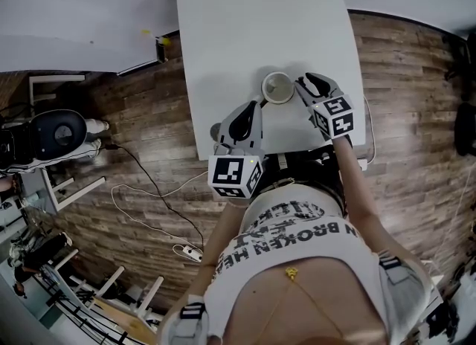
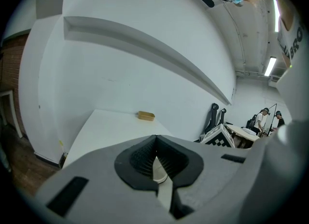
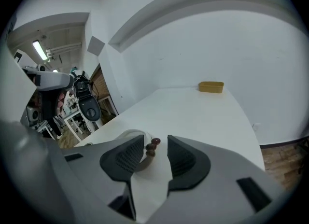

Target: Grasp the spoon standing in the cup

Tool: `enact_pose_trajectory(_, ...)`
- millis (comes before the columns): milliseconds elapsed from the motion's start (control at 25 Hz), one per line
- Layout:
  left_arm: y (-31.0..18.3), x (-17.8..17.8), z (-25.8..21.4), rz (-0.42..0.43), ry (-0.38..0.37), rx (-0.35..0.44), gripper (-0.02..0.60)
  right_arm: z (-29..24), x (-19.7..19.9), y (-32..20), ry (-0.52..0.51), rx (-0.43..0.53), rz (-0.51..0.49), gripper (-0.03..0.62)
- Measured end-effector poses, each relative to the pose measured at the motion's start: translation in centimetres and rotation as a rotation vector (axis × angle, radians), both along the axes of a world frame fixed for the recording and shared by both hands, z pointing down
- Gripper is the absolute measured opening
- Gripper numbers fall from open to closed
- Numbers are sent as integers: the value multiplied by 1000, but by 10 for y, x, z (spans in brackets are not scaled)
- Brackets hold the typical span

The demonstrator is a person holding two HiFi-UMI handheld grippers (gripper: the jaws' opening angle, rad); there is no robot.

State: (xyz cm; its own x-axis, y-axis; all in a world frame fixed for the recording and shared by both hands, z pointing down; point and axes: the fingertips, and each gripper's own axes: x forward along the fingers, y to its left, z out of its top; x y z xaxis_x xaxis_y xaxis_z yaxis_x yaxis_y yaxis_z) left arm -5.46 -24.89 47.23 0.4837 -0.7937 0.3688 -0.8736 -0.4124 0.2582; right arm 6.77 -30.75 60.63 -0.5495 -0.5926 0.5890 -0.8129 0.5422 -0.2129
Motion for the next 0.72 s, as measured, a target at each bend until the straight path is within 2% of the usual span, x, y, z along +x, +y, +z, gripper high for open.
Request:
enact_pose_trajectory(200,2,-2,2,-13,-11,-6,-3,8,-6,2,-46,-45,-14,147)
enact_pose_trajectory(320,3,-3,4,-22,-12,-8,-2,12,-7,2,-114,-88,2,146)
enact_pose_trajectory(480,3,-6,3,-32,-12,-7,-2,11,-8,1,-199,-127,32,82)
enact_pose_trajectory(720,5,-5,0,-33,-14,2,-2,8,-10,3,-240,-150,17,61)
